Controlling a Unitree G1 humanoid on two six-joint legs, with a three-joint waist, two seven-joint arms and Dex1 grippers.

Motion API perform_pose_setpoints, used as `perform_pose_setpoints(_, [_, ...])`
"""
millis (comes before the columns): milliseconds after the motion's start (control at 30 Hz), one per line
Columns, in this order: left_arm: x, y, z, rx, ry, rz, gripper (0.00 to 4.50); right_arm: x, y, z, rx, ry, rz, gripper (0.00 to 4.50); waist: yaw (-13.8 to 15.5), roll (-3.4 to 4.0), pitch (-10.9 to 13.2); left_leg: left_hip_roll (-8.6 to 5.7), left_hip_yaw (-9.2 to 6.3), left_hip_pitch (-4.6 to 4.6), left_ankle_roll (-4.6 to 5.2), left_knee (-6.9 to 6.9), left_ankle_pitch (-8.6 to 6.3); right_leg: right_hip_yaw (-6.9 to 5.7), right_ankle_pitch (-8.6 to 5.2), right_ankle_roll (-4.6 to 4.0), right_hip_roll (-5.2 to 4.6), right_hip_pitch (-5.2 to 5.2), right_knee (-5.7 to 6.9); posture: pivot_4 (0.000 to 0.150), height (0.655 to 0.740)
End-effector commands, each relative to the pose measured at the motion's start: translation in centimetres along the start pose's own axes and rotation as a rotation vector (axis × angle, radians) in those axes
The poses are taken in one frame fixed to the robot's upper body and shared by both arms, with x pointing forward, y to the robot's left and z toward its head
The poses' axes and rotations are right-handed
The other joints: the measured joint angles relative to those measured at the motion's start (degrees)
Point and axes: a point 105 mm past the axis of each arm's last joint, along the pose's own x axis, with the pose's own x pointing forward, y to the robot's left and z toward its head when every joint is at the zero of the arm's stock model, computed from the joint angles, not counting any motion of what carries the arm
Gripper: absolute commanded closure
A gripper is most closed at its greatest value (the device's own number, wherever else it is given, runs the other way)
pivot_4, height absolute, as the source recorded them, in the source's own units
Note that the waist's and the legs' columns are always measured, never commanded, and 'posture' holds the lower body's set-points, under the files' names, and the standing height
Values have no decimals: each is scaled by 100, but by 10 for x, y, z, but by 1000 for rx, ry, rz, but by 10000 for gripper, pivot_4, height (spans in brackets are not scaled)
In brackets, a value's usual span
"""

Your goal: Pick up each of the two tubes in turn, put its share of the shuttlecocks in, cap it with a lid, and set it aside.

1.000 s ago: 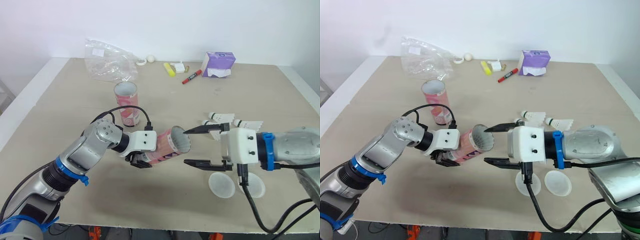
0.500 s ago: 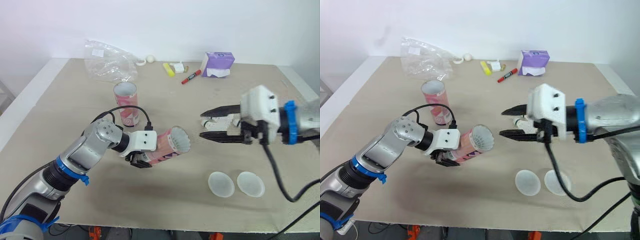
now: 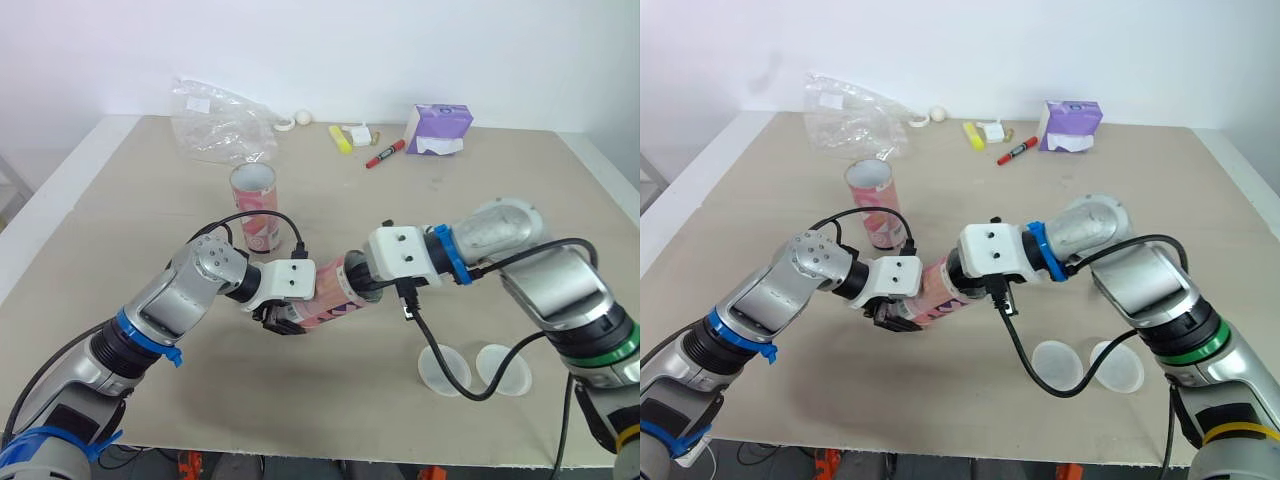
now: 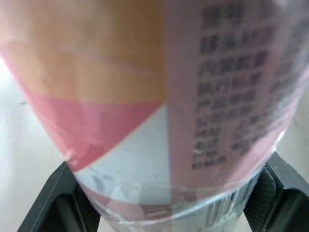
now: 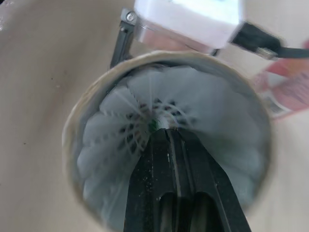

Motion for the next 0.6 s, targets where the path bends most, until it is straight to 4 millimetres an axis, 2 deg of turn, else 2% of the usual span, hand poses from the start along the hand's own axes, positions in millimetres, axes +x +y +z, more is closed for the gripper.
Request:
perform_pose_setpoints(33, [6,-2,4,26,-4,-7,12281,7,-3,1,-43,34,34,44500,0,0,0,0,0,1,0,0,0,0,2,2,0,-1,1,1500,7400])
perform_pose_setpoints(400, [8,-2,7,24,-14,-1,12281,44,3,-5,-56,49,168,44500,-46,0,-7,5,0,31,11,2,8,-1,9,-20,7,15,14,1500,7400])
perform_pose_setpoints(600, [7,-3,5,20,-11,4,12281,50,4,-3,-65,29,187,44500,-153,2,-19,6,1,45,41,0,28,-1,31,-25,10,24,16,1500,7400])
